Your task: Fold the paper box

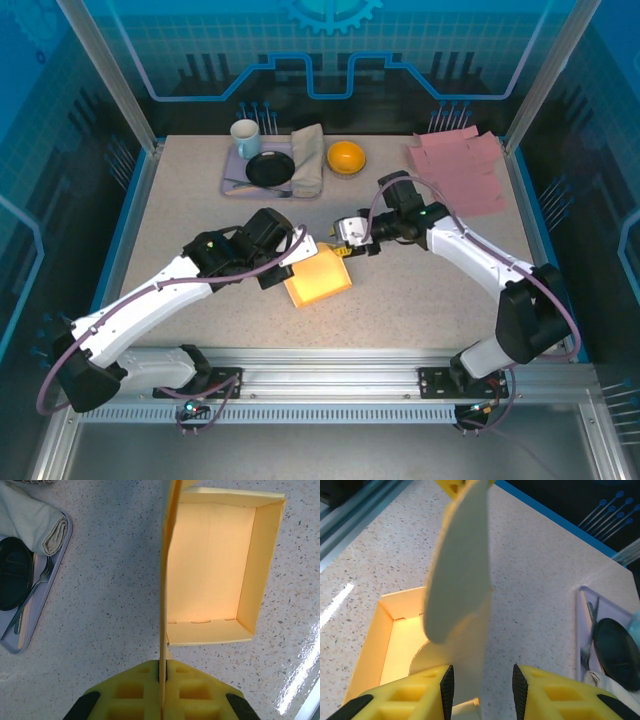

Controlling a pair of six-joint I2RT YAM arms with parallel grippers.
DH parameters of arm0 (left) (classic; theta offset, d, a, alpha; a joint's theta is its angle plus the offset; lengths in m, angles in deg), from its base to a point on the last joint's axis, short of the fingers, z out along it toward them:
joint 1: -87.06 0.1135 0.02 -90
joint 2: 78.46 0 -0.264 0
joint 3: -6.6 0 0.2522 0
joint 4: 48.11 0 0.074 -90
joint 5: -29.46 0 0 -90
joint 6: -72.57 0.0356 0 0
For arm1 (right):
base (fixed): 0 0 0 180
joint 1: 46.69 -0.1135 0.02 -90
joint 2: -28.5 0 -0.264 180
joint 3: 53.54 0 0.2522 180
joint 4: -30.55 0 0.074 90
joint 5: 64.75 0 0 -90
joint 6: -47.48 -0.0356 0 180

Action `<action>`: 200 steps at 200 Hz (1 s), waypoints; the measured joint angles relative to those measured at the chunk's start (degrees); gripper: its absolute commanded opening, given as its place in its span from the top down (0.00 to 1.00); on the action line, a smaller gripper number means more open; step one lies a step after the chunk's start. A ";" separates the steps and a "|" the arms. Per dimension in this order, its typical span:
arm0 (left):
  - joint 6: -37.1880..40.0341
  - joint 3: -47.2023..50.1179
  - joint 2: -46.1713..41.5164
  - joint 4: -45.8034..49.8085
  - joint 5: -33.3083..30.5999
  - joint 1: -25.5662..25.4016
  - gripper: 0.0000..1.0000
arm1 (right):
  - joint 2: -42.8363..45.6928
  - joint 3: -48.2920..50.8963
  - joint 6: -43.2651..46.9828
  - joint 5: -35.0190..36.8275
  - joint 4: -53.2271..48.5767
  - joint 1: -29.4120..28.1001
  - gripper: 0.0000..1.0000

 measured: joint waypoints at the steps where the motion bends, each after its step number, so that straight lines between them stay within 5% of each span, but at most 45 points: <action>1: 0.02 0.00 0.00 0.00 0.00 0.00 1.00 | -0.04 0.00 0.00 -0.02 0.02 -0.04 0.62; 90: 1.53 0.00 0.04 0.39 -1.07 -1.33 1.00 | -2.03 0.13 -0.20 -1.81 0.26 -2.03 0.65; 144: 1.99 0.02 0.04 0.33 -1.55 -1.64 1.00 | -2.40 0.13 -0.20 -2.32 0.07 -2.03 0.85; 200: 2.40 0.35 0.00 -0.02 -1.77 -1.88 1.00 | -2.49 0.13 -0.52 -2.29 0.24 -2.03 0.83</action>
